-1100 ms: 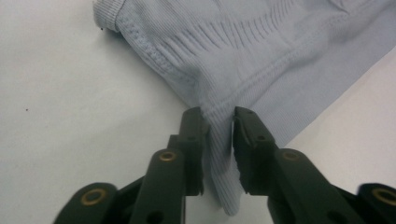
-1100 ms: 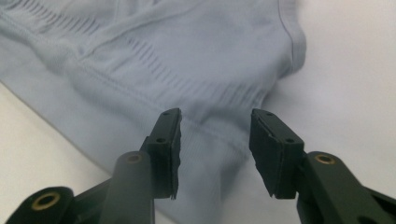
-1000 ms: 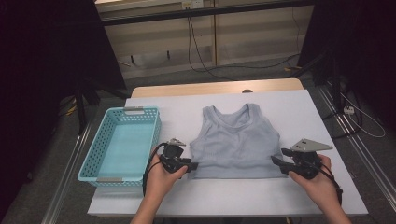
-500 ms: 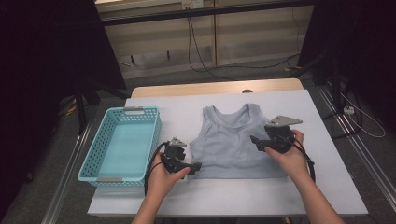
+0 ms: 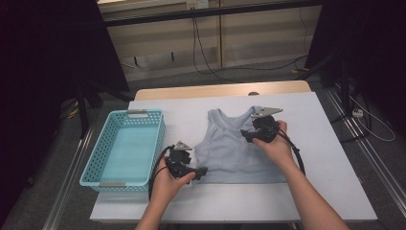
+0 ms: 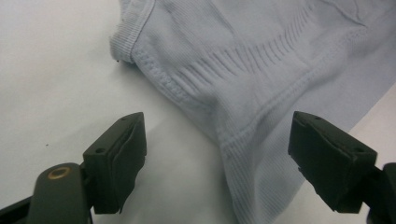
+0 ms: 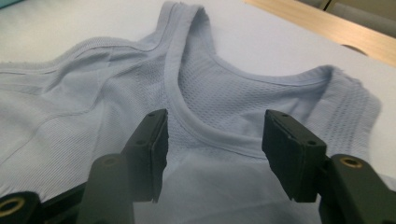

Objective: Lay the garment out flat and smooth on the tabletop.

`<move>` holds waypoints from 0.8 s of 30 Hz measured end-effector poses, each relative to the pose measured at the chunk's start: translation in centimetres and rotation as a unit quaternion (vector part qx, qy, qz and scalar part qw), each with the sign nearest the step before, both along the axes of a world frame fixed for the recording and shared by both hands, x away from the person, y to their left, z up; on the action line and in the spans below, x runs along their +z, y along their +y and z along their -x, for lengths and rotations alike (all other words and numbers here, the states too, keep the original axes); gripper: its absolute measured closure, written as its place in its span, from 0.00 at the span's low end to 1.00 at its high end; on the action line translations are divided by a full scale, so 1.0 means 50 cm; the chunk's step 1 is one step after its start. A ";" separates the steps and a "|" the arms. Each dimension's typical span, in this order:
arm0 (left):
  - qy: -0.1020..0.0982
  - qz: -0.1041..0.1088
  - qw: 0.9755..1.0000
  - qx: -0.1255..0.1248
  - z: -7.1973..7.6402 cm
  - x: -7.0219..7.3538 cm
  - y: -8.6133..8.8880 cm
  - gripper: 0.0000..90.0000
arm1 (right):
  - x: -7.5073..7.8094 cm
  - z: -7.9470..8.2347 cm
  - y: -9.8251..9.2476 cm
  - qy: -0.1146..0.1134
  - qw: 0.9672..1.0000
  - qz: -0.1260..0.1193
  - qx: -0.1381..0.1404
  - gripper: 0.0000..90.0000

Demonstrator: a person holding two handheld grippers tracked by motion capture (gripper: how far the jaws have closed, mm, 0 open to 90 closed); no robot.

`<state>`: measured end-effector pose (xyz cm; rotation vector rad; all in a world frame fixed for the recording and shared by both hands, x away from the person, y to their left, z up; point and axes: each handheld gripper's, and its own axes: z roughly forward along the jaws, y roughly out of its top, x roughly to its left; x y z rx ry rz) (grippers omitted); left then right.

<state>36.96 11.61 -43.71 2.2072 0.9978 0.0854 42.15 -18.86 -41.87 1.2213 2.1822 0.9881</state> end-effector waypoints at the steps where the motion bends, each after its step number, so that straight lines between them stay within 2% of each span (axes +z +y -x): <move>1: -0.001 -0.004 1.000 -0.006 -0.001 0.001 0.001 0.22 | -0.003 -0.005 0.004 0.004 1.000 0.001 -0.002 0.49; 2: 0.000 0.002 1.000 -0.002 -0.001 0.001 -0.001 0.22 | -0.007 -0.009 0.006 0.003 1.000 0.005 -0.004 0.50; 5: -0.001 0.002 1.000 -0.004 -0.001 0.002 -0.003 0.22 | -0.017 -0.022 0.014 0.020 1.000 0.013 -0.011 0.55; 9: -0.002 0.000 1.000 -0.004 -0.002 0.006 -0.004 0.23 | -0.029 -0.032 0.026 0.028 0.999 0.017 -0.007 0.62; 14: 0.000 0.008 1.000 -0.005 -0.002 0.007 -0.004 0.23 | -0.047 -0.043 0.042 0.030 0.999 0.039 -0.003 0.68; 19: 0.005 0.008 1.000 -0.007 -0.004 0.004 -0.002 0.23 | -0.069 -0.050 0.042 0.046 0.998 0.032 -0.003 0.84; 22: 0.006 0.008 1.000 -0.007 -0.004 0.004 -0.002 0.23 | -0.070 -0.054 0.042 0.051 0.998 0.022 0.001 0.95; 24: 0.006 0.009 1.000 -0.007 -0.002 0.005 -0.004 0.23 | -0.070 -0.054 0.044 0.051 0.998 0.024 0.005 0.97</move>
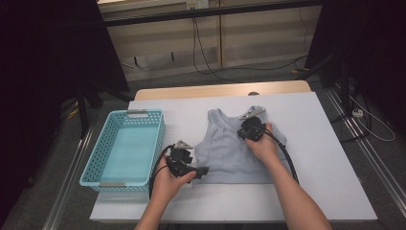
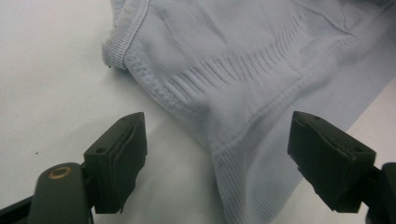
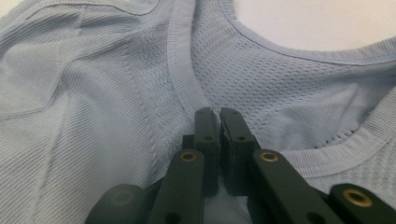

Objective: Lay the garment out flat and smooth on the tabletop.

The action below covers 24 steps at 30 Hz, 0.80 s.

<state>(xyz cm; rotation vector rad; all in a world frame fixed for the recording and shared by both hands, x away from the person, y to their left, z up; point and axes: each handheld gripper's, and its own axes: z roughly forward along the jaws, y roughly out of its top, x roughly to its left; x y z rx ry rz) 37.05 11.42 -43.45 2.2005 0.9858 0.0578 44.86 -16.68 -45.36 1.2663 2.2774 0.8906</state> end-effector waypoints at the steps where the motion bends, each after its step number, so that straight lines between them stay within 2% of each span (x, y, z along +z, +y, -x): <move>1: 0.000 0.000 1.000 0.000 0.000 0.000 0.000 0.23 | 0.001 0.000 0.000 -0.002 1.000 0.000 0.001 0.98; 6: 0.000 0.001 1.000 0.002 0.000 0.000 0.001 0.23 | 0.029 0.002 -0.001 -0.024 1.000 -0.006 -0.009 0.98; 7: 0.002 0.001 1.000 0.001 -0.001 0.000 0.000 0.23 | 0.039 0.003 0.000 -0.031 0.999 -0.016 -0.015 0.98; 10: 0.003 0.002 1.000 0.000 -0.001 -0.002 -0.002 0.23 | 0.055 0.000 0.008 -0.044 0.999 -0.018 -0.008 0.98; 15: 0.003 0.003 1.000 0.000 0.000 0.000 -0.001 0.23 | 0.033 -0.011 0.027 -0.034 0.999 -0.028 -0.008 0.97; 24: 0.004 0.003 1.000 0.000 -0.002 -0.001 0.002 0.23 | -0.003 -0.026 0.042 -0.022 1.000 -0.019 -0.011 0.97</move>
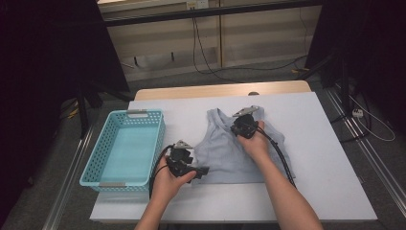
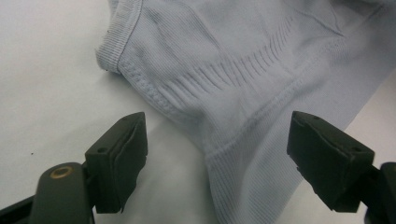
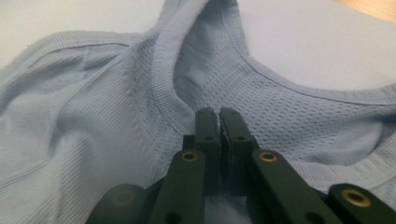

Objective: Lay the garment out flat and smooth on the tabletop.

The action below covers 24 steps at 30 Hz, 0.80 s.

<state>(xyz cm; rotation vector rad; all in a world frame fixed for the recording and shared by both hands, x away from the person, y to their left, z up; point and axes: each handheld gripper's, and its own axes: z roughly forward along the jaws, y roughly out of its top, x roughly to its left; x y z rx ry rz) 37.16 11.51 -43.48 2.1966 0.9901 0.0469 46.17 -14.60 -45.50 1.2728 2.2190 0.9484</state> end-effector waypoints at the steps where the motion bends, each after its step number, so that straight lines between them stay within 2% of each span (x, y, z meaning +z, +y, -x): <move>1: -0.001 0.001 1.000 0.001 0.000 0.000 0.000 0.23 | -0.002 -0.002 -0.001 -0.002 1.000 -0.003 -0.002 0.97; 7: 0.003 0.000 1.000 -0.004 -0.001 -0.002 -0.001 0.23 | -0.003 0.000 0.003 0.000 1.000 -0.008 -0.004 0.96; 11: 0.000 0.001 1.000 -0.001 0.000 0.002 0.002 0.23 | -0.001 0.000 -0.002 0.008 1.000 -0.010 -0.009 0.88; 13: 0.001 0.004 1.000 0.002 0.000 0.003 0.004 0.23 | 0.006 0.004 -0.004 0.011 1.000 -0.013 -0.002 0.80; 17: 0.002 0.004 1.000 0.001 0.000 0.003 0.003 0.23 | 0.026 0.012 -0.017 0.013 1.000 -0.012 -0.007 0.63; 20: 0.000 0.003 1.000 0.001 0.001 0.004 0.003 0.23 | 0.046 0.018 -0.030 0.007 1.000 -0.021 -0.012 0.56; 24: 0.000 0.004 1.000 0.003 0.001 0.007 0.006 0.23 | 0.073 0.027 -0.056 -0.003 0.999 -0.024 -0.024 0.55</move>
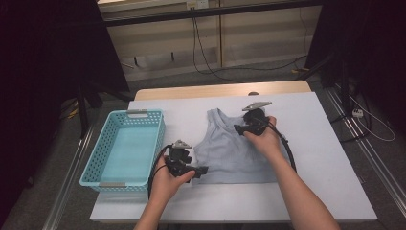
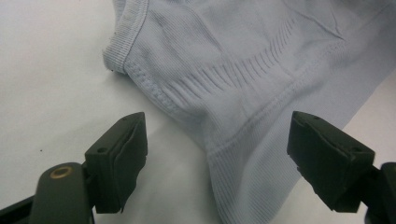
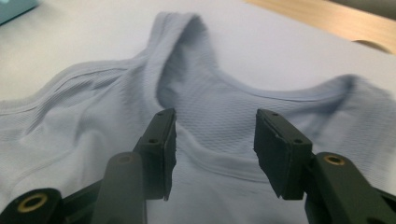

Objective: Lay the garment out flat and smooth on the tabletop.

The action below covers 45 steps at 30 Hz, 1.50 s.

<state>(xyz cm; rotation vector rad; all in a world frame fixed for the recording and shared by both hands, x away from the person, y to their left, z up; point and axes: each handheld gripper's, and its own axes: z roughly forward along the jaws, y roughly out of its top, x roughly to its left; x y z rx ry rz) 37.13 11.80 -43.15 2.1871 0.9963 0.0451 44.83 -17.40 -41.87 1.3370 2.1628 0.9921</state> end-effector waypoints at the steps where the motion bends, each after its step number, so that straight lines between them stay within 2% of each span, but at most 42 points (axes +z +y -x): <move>1: -0.001 0.001 1.000 0.001 0.000 0.000 0.000 0.23 | 0.004 0.001 -0.009 -0.003 1.000 0.002 -0.006 0.55; 6: -0.002 0.002 1.000 -0.001 0.000 0.002 -0.001 0.23 | 0.010 0.003 -0.052 -0.001 0.999 0.001 -0.032 0.69; 8: -0.002 0.003 1.000 0.001 -0.001 0.002 0.000 0.23 | 0.004 0.003 -0.064 0.002 0.999 0.014 -0.040 0.73; 11: -0.002 0.002 1.000 0.001 -0.002 0.001 0.000 0.23 | -0.013 0.007 -0.077 0.013 0.999 0.013 -0.044 0.81; 13: -0.001 0.000 1.000 -0.002 -0.002 0.001 0.000 0.23 | -0.027 0.009 -0.080 0.021 0.999 0.002 -0.041 0.89; 16: -0.001 -0.001 1.000 -0.002 -0.002 0.000 -0.002 0.23 | -0.045 0.012 -0.078 0.027 0.999 0.008 -0.033 1.00; 23: 0.001 -0.003 1.000 -0.006 -0.002 0.000 -0.002 0.23 | -0.072 0.004 -0.068 0.035 0.999 0.020 -0.028 1.00; 30: -0.001 0.000 1.000 -0.004 -0.003 0.001 -0.004 0.23 | -0.071 -0.004 -0.062 0.035 0.999 0.014 -0.036 1.00; 34: 0.001 0.000 1.000 -0.004 -0.005 0.000 -0.004 0.23 | -0.064 -0.003 -0.062 0.019 0.998 0.015 -0.054 0.85; 38: 0.002 -0.001 1.000 -0.006 -0.005 0.000 -0.006 0.23 | -0.066 -0.008 -0.068 0.027 0.997 0.002 -0.069 0.78; 40: 0.002 -0.002 1.000 -0.006 -0.004 -0.001 -0.006 0.23 | -0.071 -0.012 -0.067 0.037 0.997 0.007 -0.067 0.76; 43: 0.003 -0.002 1.000 -0.003 -0.004 -0.002 -0.006 0.23 | -0.074 -0.012 -0.061 0.032 0.997 0.020 -0.063 0.78; 45: 0.004 -0.002 1.000 -0.005 -0.004 -0.003 -0.006 0.23 | -0.075 -0.012 -0.059 0.032 0.998 0.018 -0.051 0.92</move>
